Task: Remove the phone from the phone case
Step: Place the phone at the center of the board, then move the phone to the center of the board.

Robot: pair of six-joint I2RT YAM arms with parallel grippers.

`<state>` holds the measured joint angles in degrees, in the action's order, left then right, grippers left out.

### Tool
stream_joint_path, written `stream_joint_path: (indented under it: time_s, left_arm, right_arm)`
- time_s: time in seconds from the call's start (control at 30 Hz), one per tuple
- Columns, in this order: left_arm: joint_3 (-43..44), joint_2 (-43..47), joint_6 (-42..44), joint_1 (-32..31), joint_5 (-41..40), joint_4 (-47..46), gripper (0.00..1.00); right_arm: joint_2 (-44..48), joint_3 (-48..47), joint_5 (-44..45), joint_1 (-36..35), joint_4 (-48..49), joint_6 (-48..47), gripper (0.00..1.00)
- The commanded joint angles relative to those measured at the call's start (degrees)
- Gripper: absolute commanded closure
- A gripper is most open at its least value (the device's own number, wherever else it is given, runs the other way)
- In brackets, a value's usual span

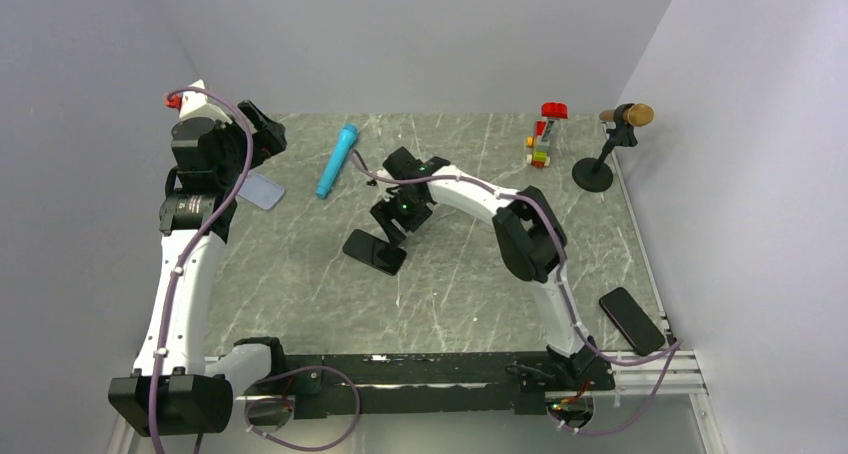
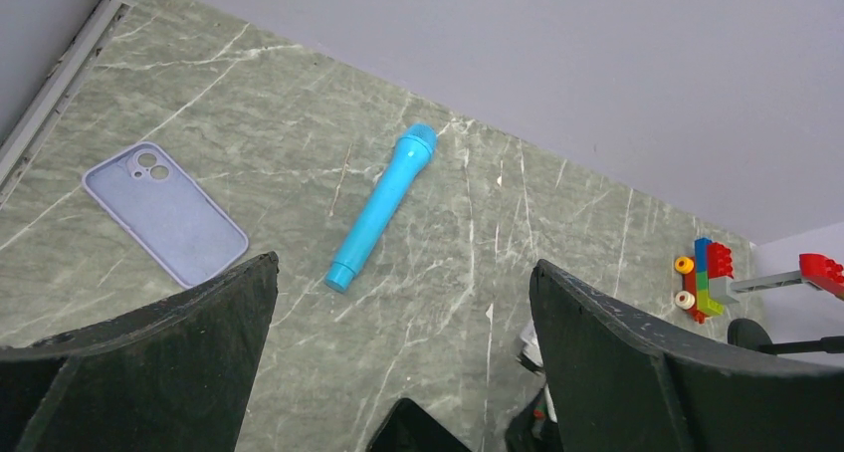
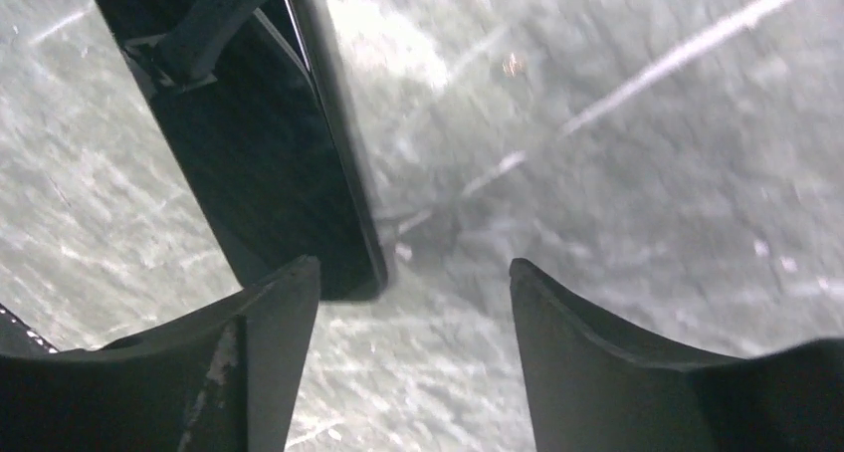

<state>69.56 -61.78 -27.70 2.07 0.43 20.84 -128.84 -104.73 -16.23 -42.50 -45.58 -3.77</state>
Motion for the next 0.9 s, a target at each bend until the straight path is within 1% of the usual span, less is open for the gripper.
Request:
stream_joint_path:
  time_s: [0.0, 0.1, 0.13, 0.23, 0.3, 0.53, 0.7, 0.77, 0.87]
  left_arm:
    - [-0.13, 0.52, 0.55, 0.34, 0.96, -2.22, 0.01]
    - [-0.19, 0.52, 0.46, 0.3, 1.23, -2.4, 0.01]
    - [-0.28, 0.52, 0.39, 0.26, 1.38, -2.44, 0.01]
    - [-0.3, 0.5, 0.37, 0.24, 1.49, -2.49, 0.0]
    - [-0.36, 0.51, 0.37, 0.23, 1.58, -2.68, 0.0]
    - [-0.83, 0.85, 0.63, 0.14, 1.09, -3.0, 0.01]
    - [-1.0, 0.78, 0.55, -0.04, 1.23, -3.21, 0.01]
    - [-1.0, 0.7, 0.63, -0.14, 1.18, -3.21, 0.01]
    - [-1.12, 0.69, 0.72, -0.34, 0.99, -3.26, 0.01]
  right_arm:
    - [13.17, 8.41, 6.9, 0.47, 6.63, 3.58, 0.25]
    - [20.89, 17.13, 10.8, 1.85, 10.75, 8.34, 0.23]
    - [23.5, 19.98, 12.54, 2.57, 12.13, 9.74, 0.2]
    - [30.25, 28.05, 21.72, 5.27, 15.06, 15.7, 0.18]
    - [34.26, 33.28, 26.82, 8.34, 16.66, 19.64, 0.16]
    - [46.13, 48.35, 36.45, 23.29, 17.87, 36.19, 0.16]
    - [54.89, 57.77, 38.32, 34.82, 19.44, 44.77, 0.13]
    - [58.16, 60.68, 39.76, 39.42, 18.76, 48.14, 0.13]
    - [62.78, 63.66, 45.87, 45.21, 15.14, 54.22, 0.15]
